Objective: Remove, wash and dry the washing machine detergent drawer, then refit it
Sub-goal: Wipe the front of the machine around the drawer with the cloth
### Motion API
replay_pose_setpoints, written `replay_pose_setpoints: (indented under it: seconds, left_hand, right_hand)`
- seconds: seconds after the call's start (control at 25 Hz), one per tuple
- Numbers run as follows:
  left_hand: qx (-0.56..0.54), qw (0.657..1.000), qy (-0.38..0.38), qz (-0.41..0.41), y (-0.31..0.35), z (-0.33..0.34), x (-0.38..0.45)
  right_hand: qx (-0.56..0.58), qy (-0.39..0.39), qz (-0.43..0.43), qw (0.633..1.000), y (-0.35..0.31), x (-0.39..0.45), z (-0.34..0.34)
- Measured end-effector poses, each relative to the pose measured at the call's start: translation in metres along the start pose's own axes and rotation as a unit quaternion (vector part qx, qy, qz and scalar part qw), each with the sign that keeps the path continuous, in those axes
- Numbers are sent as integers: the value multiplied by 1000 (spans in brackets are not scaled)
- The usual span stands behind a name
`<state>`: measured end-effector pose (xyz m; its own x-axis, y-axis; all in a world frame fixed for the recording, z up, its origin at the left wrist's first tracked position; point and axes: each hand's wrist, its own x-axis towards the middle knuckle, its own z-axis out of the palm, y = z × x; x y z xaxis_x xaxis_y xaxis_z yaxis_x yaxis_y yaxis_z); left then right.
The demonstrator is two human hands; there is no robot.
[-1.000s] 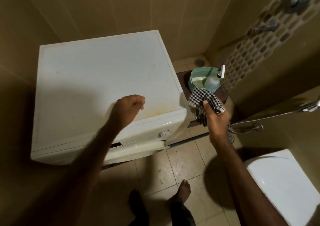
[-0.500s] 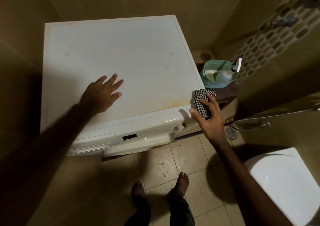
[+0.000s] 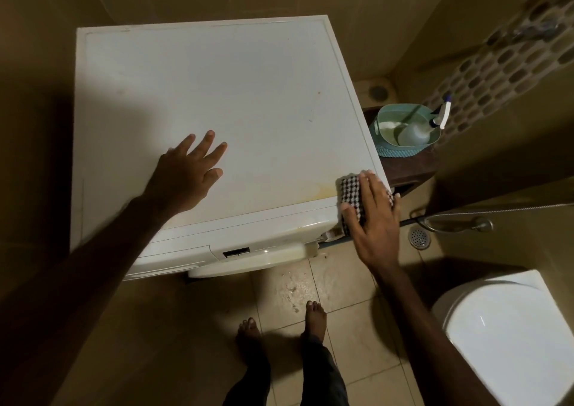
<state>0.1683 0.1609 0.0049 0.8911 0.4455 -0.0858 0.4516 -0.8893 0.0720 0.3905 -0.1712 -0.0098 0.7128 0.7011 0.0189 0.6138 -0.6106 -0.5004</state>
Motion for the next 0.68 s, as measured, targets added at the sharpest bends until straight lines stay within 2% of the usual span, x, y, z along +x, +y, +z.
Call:
replay_pose_setpoints:
  seconds: [0.12, 0.28, 0.36, 0.48, 0.56, 0.6, 0.68]
  left_hand:
    - [-4, 1000, -6, -4, -1, 1, 1]
    - [-8, 1000, -13, -7, -1, 1, 1]
    - [-4, 1000, -13, -7, -1, 3, 1]
    - [-5, 1000, -9, -7, -2, 3, 1]
    - [-10, 1000, -7, -3, -4, 1, 0]
    - [-10, 1000, -10, 1, -4, 1, 0]
    - [1, 1000, -13, 5, -3, 2, -1]
  right_hand:
    - [-63, -48, -91, 993, 7, -16, 0]
    - [-50, -18, -3, 999, 41, 9, -18]
    - [-44, -6, 11, 999, 25, 19, -9]
    - [-69, -48, -72, 994, -7, -1, 7]
    - [-78, -67, -114, 988, 6, -12, -2]
    - [-73, -60, -93, 991, 19, -9, -9]
    - [-54, -24, 2, 998, 37, 10, -19]
